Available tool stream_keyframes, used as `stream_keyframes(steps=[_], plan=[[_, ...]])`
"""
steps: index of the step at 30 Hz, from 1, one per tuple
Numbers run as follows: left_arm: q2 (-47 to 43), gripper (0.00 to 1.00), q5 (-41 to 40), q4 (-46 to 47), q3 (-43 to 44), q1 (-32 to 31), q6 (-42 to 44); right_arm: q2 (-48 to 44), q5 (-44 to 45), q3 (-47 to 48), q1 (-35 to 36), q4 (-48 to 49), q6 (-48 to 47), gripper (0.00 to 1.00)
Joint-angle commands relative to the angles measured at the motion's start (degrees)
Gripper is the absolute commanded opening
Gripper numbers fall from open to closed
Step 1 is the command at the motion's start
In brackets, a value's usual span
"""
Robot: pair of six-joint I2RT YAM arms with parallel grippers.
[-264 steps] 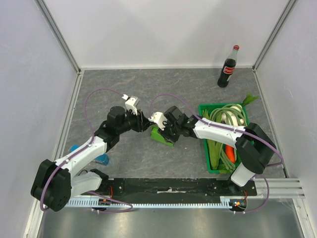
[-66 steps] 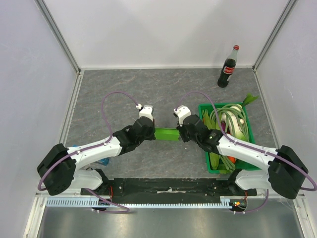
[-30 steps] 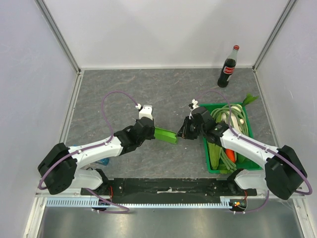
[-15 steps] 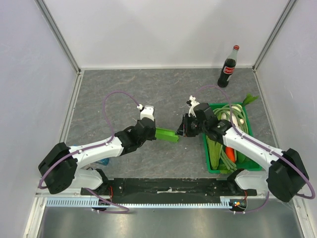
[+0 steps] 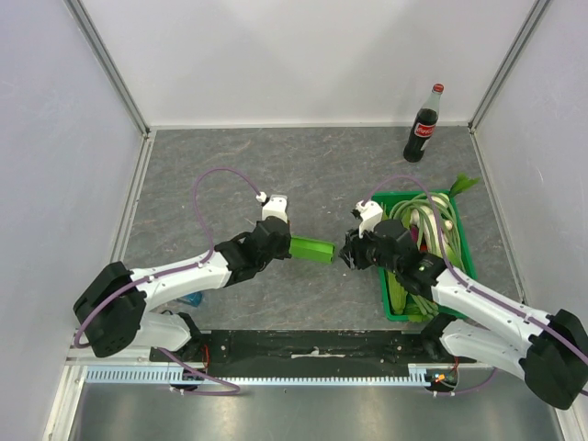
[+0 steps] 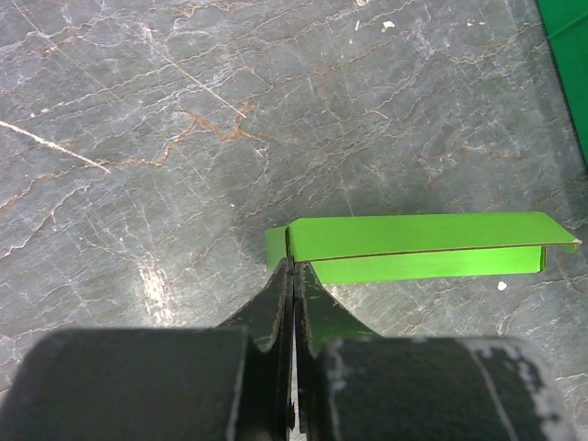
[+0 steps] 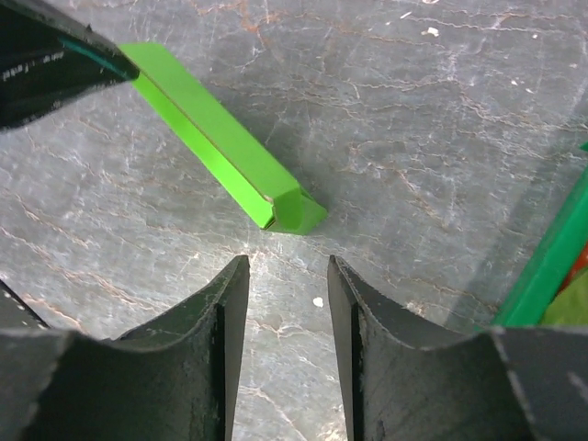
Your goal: Fold the paper box
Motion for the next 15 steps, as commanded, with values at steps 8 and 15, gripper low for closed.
stream_keyframes(steps=[8, 15], plan=[[2.2, 0.02, 2.9, -5.3, 0.2, -0.6, 0.7, 3.0, -0.3, -5.6, 1.6, 20.9, -8.6, 0.49], [1.9, 0.02, 2.8, -5.3, 0.2, -0.6, 1.1, 5.8, 0.7, -5.6, 1.5, 23.3, -7.9, 0.42]])
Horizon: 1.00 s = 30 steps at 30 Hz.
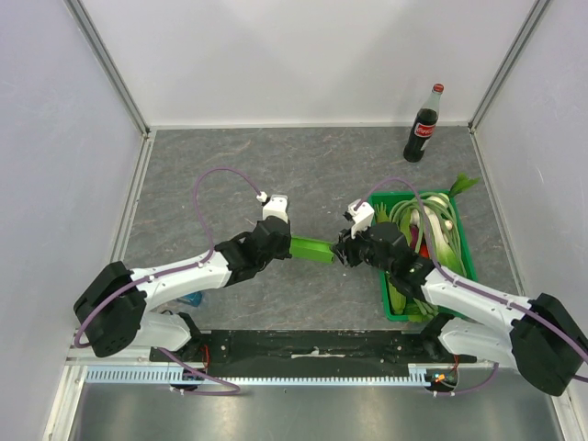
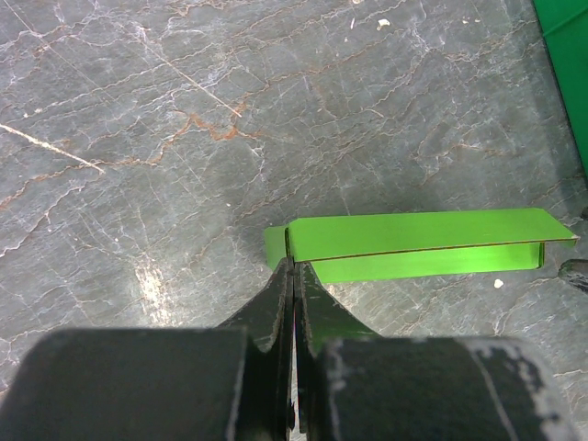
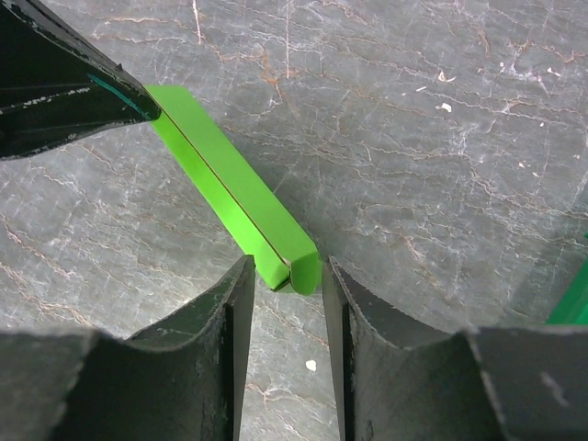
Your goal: Fold the paper box
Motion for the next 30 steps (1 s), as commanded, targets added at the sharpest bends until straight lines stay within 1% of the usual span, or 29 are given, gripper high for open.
stream_keyframes(steps=[1, 3, 4, 9, 15, 18, 26, 30], plan=[[1.5, 0.02, 2.1, -5.4, -0.2, -0.7, 1.1, 0.8, 2.8, 0.0, 0.2, 5.3, -0.7, 0.42], [1.6, 0.02, 2.2, -5.2, -0.2, -0.7, 1.1, 1.0, 2.9, -0.9, 0.3, 6.4, -0.3, 0.42], [1.7, 0.02, 2.2, -5.2, -0.1, -0.7, 1.1, 1.3, 2.9, -0.9, 0.2, 6.4, -0.2, 0.40], [1.2, 0.02, 2.0, -5.3, -0.4, -0.7, 1.2, 0.8, 2.3, -1.2, 0.2, 4.5, -1.1, 0.37], [1.2, 0.02, 1.9, -5.3, -0.2, -0.7, 1.3, -2.5, 2.7, -2.7, 0.2, 2.2, -1.0, 0.40], [1.7, 0.02, 2.0, -5.3, 0.0, -0.6, 1.4, -1.5, 3.5, -2.6, 0.2, 2.6, -1.4, 0.40], [1.4, 0.02, 2.2, -5.4, 0.1, -0.7, 1.4, 2.1, 2.2, -1.1, 0.2, 6.1, -1.7, 0.34], [1.4, 0.02, 2.3, -5.5, 0.2, -0.7, 1.3, 2.6, 2.7, -0.8, 0.3, 6.7, -1.1, 0.27]])
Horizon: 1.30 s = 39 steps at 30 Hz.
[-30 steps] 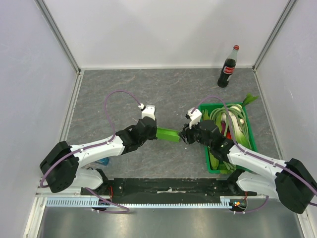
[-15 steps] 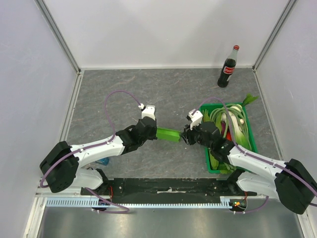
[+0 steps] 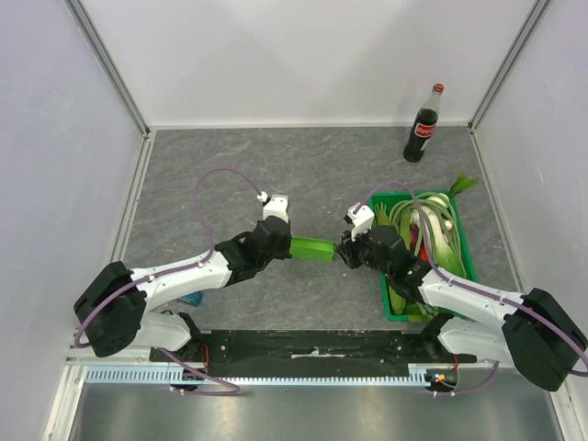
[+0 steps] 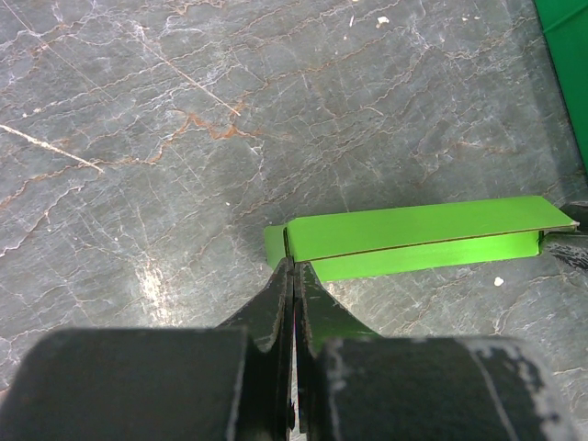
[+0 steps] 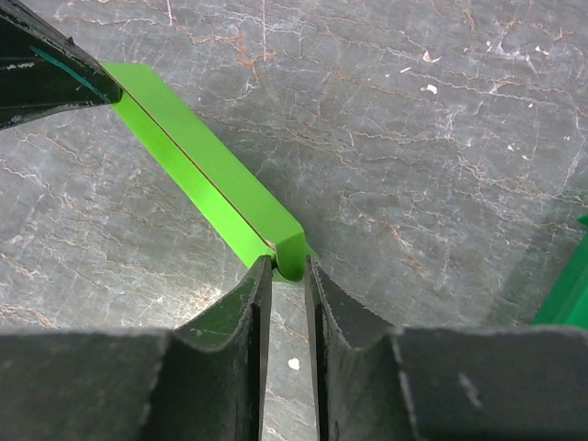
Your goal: Fold the paper box
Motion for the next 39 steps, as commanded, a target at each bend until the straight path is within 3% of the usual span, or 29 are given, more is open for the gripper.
stream_keyframes(steps=[1, 5, 8, 14, 22, 33, 39], plan=[[1.4, 0.02, 2.2, -5.1, 0.0, -0.7, 1.2, 0.6, 0.8, 1.9, 0.2, 3.1, 0.1, 0.26], [1.6, 0.02, 2.3, -5.1, 0.2, -0.7, 1.2, 0.8, -2.2, 3.8, 0.2, 0.9, 3.4, 0.15], [1.7, 0.02, 2.2, -5.2, 0.4, -0.7, 1.2, 1.1, -2.9, 6.7, 0.2, -3.8, 8.4, 0.00], [2.2, 0.02, 2.2, -5.1, 0.4, -0.8, 1.2, 4.3, -4.2, 14.7, 0.2, -16.5, 17.4, 0.00], [1.9, 0.02, 2.2, -5.3, 0.6, -0.9, 1.4, 6.5, -10.8, 17.6, -0.4, -20.7, 31.9, 0.00], [1.5, 0.02, 2.1, -5.5, 0.4, -1.3, 1.0, 5.0, -14.1, 14.4, -3.1, -16.5, 43.6, 0.00], [1.5, 0.02, 2.1, -5.5, 0.3, -1.5, 1.1, 3.7, -16.6, 10.4, -5.3, -9.5, 49.5, 0.00]])
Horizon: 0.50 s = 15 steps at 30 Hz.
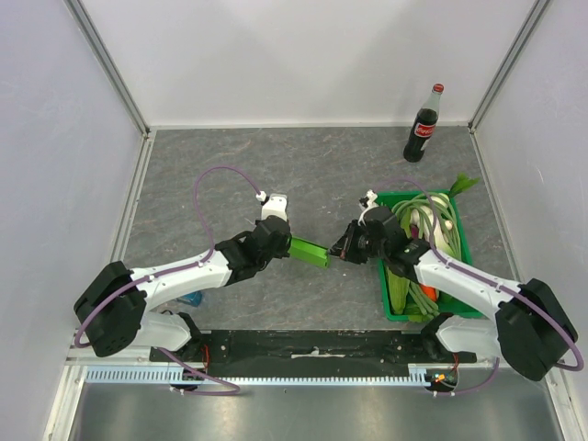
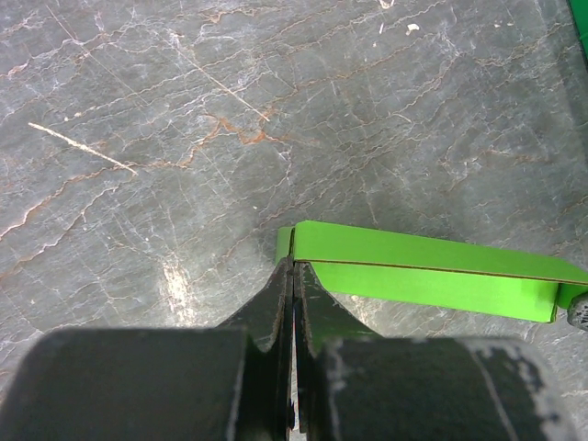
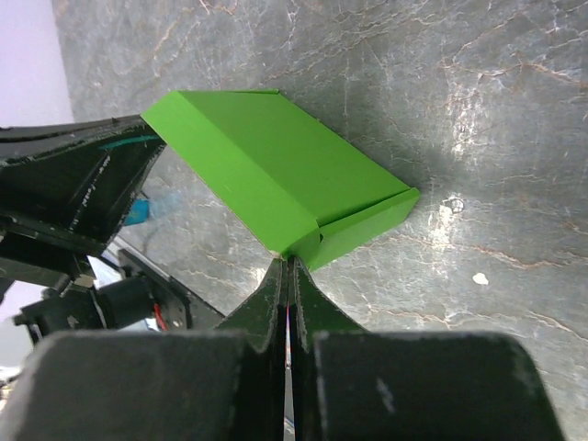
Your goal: Fold the paper box
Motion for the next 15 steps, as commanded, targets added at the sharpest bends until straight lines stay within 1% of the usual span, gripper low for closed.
stream_keyframes(steps=[1, 6, 8, 15], plan=[[1.3, 0.02, 5.0, -4.2, 0.0, -1.5, 0.0, -1.7, -5.0, -2.1, -1.0, 12.8, 9.2, 0.00], [1.8, 0.02, 5.1, -4.1, 0.2, -1.7, -0.2, -1.0, -9.2, -6.6, -2.1, 22.7, 16.2, 0.00], [1.8, 0.02, 5.1, -4.1, 0.1, -1.8, -0.3, -0.9, -9.7, -7.5, -2.3, 24.1, 18.6, 0.00], [1.6, 0.02, 4.6, -4.1, -0.4, -1.9, -0.4, -2.2, -9.2, -8.9, -3.3, 25.6, 21.1, 0.00]])
